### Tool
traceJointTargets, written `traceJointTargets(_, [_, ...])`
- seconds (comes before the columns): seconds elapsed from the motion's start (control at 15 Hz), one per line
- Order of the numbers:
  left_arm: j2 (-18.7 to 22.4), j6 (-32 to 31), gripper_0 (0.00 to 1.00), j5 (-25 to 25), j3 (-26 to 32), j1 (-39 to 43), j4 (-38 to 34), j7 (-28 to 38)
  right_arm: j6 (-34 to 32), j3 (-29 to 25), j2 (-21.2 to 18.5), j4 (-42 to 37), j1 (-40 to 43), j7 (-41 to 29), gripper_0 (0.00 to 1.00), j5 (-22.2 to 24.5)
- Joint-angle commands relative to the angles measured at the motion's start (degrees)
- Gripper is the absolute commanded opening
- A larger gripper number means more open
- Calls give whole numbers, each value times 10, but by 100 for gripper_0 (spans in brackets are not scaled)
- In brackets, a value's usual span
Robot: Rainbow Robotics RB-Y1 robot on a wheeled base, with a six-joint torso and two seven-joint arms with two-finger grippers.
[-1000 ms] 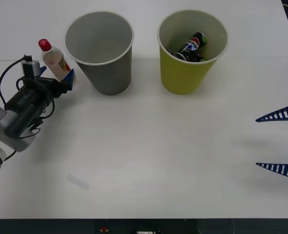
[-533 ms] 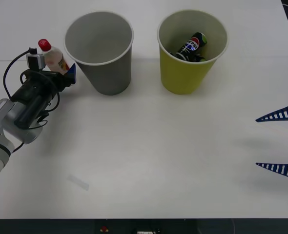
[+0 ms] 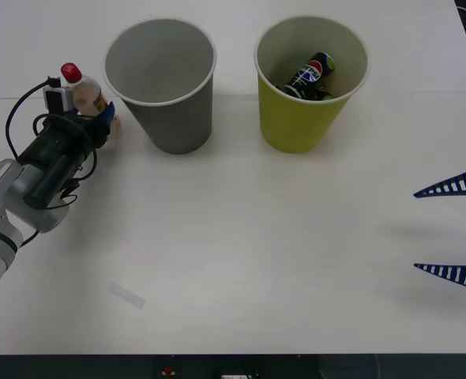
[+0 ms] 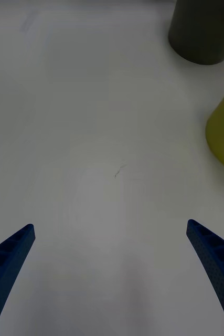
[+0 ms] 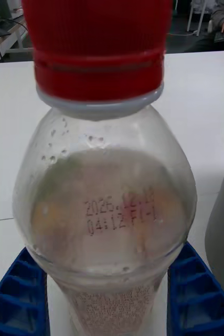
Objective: Put the can into the green bin and the plastic bottle into the gray bin
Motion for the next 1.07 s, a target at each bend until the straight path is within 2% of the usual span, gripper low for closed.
traceJointTargets(0.07, [0, -2, 0, -2, 0, 1, 0, 2, 0, 0, 0, 0, 0, 0, 100, 0])
traceJointTargets(0.6, [2, -5, 0, -20, 1, 1, -2, 9, 0, 0, 0, 0, 0, 0, 100, 0])
traceJointTargets(1.07, [43, -62, 0, -45, 1, 25, -2, 33, 0, 0, 0, 0, 0, 0, 100, 0])
